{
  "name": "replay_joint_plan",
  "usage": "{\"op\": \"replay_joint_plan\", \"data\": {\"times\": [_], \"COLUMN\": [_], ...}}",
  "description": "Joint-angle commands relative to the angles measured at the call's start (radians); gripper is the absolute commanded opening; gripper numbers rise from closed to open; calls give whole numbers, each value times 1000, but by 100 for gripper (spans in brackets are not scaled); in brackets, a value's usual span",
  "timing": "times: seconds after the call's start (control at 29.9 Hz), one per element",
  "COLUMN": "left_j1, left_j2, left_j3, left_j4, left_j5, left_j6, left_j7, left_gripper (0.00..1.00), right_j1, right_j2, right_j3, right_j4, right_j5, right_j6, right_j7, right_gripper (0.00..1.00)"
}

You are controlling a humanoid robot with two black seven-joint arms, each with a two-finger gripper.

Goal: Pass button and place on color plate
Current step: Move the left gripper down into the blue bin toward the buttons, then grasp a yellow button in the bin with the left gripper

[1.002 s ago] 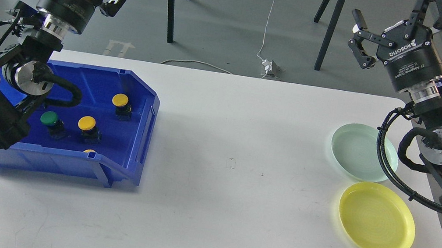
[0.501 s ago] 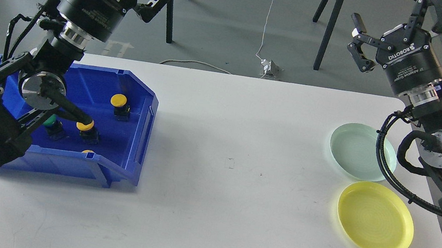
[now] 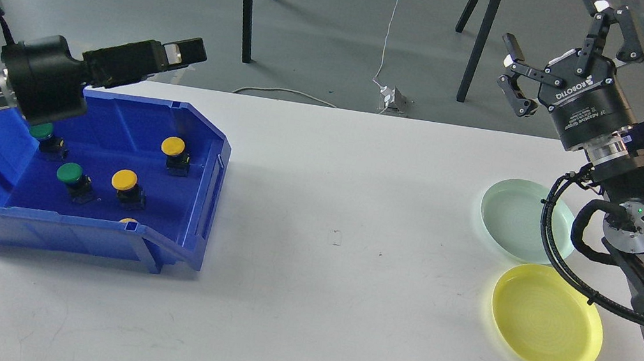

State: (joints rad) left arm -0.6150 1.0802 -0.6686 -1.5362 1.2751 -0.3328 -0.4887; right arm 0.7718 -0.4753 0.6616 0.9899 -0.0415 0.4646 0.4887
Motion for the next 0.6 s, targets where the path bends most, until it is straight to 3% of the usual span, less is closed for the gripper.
{"op": "replay_joint_plan", "data": {"times": [0.0,0.27,0.57], "left_j1": [0,-2,-37], "left_j2": [108,110,-49], "left_j3": [23,101,141], "left_j4": [5,69,272], "left_j5": [237,478,540], "left_j6": [-32,-32,-86], "left_j7": [0,0,0], "left_gripper": [100,100,100], "right_j1": [-16,-34,-42], "right_j2": [1,1,1], "right_j3": [4,6,6], "right_j4": [0,-10,-13], "right_j5": [0,0,0], "right_j6": [0,2,2], "right_j7": [0,0,0], "right_gripper": [99,99,99]}}
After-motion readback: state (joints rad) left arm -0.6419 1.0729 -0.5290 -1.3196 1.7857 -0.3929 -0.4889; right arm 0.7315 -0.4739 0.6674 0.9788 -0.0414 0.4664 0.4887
